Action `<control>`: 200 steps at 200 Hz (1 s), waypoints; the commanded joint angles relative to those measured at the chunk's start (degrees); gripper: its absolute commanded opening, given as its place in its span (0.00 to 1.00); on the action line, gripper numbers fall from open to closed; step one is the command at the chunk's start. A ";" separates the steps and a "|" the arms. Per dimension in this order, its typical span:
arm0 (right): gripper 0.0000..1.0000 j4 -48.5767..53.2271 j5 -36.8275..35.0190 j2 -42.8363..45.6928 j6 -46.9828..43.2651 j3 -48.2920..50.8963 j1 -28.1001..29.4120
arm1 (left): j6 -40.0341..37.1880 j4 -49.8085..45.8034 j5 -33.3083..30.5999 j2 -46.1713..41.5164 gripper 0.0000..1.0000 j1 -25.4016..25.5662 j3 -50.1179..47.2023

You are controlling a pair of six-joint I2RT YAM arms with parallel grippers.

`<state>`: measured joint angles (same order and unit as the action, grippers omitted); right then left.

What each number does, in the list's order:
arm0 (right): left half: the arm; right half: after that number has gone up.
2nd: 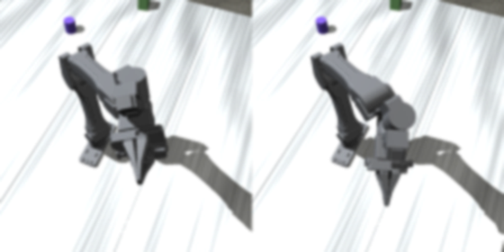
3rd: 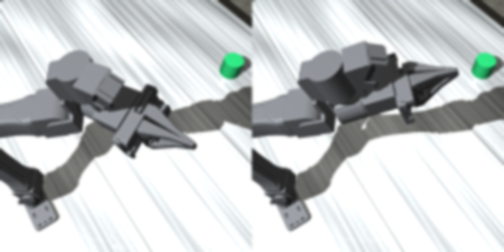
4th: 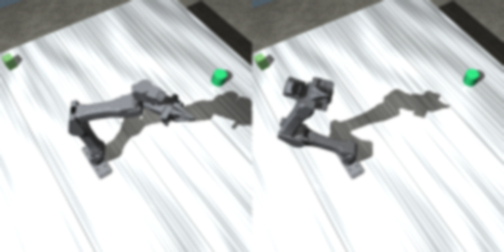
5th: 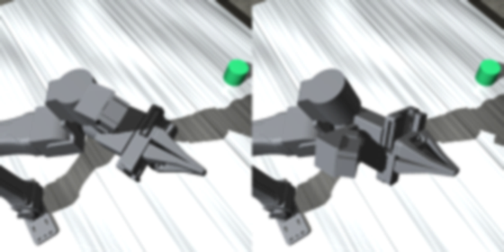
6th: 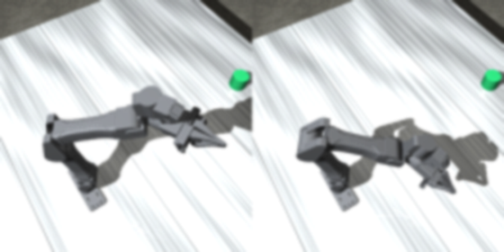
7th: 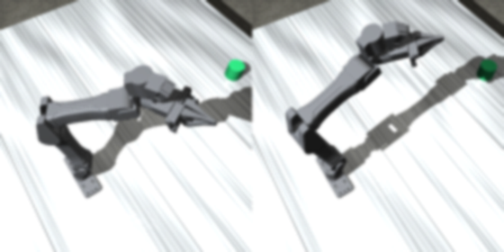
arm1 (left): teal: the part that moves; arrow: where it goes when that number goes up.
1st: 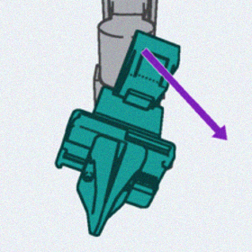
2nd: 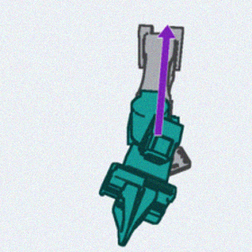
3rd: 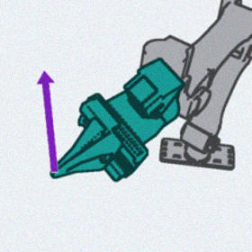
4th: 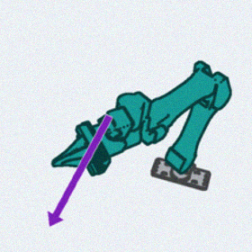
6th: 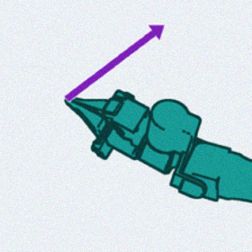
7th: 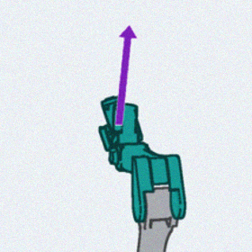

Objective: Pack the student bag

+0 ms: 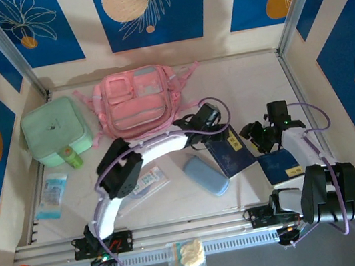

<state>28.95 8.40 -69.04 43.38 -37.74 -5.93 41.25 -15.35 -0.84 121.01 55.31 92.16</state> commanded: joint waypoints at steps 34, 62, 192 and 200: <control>0.55 0.66 2.08 -3.88 -2.57 -0.43 -0.22 | 9.53 2.81 -1.71 -10.82 0.63 0.68 -14.65; 0.56 0.16 1.09 -4.19 -2.24 0.27 -0.31 | 10.56 6.89 -0.77 -8.21 0.63 0.85 -15.20; 0.55 3.84 3.07 3.46 2.15 8.08 3.52 | 0.45 6.28 0.85 9.54 0.66 -0.47 7.47; 0.55 3.60 3.28 5.26 3.70 8.61 5.26 | -0.08 6.09 1.36 10.04 0.66 -1.25 8.18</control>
<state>30.11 9.28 -68.23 43.22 -30.96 -3.88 45.84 -8.12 0.14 129.25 55.46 96.23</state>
